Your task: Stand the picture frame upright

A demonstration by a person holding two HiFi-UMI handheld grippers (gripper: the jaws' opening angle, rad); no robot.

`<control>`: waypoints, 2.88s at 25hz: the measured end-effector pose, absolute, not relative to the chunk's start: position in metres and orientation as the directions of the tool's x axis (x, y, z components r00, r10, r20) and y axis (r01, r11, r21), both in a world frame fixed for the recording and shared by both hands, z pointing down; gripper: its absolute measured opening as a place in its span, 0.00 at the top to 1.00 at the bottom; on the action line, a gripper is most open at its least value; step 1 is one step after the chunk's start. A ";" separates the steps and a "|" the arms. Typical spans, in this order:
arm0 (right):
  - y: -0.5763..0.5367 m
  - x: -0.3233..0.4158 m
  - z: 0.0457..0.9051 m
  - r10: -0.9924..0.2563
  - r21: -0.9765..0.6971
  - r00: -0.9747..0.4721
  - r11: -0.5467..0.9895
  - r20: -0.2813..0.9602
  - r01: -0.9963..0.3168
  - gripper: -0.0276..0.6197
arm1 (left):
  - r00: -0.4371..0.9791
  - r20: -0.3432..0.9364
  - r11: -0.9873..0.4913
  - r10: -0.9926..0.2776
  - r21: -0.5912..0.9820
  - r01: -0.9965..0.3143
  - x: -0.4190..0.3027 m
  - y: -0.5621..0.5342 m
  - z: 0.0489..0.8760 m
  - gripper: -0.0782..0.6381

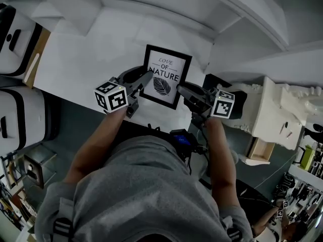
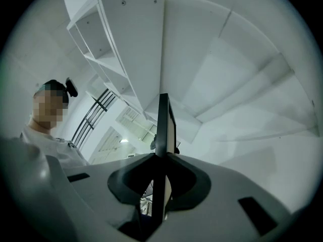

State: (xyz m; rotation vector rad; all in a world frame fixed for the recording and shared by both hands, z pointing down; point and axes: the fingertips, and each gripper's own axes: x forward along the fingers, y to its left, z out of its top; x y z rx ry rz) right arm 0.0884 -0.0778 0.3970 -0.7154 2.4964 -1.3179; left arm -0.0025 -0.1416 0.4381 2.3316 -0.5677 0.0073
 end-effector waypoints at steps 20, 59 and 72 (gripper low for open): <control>-0.090 0.096 0.307 -0.669 -0.641 -0.743 0.575 -0.012 -0.508 0.83 | 0.901 -0.001 -0.774 -0.433 0.512 -0.371 -0.003 -0.156 0.332 0.70; -0.193 0.167 0.370 -0.842 -0.444 -0.519 0.411 0.151 -0.796 0.82 | 0.889 0.125 -0.797 -0.440 0.401 -0.451 0.062 -0.247 0.379 0.74; -0.220 0.195 0.409 -0.893 -0.367 -0.409 0.323 0.188 -0.873 0.80 | 0.895 0.178 -0.810 -0.409 0.380 -0.446 0.093 -0.276 0.414 0.74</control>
